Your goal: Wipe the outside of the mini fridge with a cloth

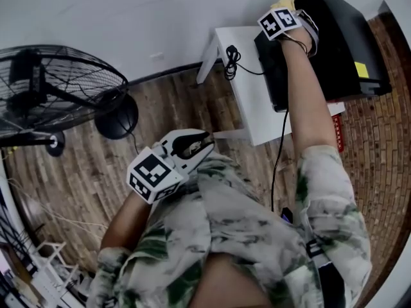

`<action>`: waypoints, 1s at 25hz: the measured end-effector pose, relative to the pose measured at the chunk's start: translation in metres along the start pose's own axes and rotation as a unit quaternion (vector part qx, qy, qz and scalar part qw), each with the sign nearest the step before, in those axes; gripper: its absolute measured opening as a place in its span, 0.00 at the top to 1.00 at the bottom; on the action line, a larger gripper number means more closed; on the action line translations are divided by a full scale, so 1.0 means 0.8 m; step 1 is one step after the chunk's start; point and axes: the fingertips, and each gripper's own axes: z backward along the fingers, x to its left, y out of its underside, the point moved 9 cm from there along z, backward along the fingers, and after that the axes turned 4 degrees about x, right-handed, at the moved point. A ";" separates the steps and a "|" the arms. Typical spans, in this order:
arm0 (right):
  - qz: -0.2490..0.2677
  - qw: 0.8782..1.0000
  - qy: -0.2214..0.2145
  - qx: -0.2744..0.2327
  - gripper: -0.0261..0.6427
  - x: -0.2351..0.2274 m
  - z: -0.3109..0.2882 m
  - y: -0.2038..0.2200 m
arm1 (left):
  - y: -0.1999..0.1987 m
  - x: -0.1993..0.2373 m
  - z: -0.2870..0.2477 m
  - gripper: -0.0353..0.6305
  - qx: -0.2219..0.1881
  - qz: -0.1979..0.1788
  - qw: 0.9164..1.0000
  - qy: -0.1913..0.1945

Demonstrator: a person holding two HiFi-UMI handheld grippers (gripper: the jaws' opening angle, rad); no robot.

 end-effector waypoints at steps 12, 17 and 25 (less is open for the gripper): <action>0.041 0.996 -0.065 0.039 0.82 0.103 -0.067 0.003 | 0.004 0.011 0.001 0.81 0.009 0.014 0.999 -0.039; 0.055 0.993 -0.097 0.050 0.82 0.149 -0.089 0.003 | 0.008 0.019 0.004 0.81 0.017 0.025 0.998 -0.051; 0.066 0.986 -0.137 0.062 0.82 0.208 -0.126 0.002 | 0.007 0.037 0.005 0.81 0.032 0.039 0.996 -0.073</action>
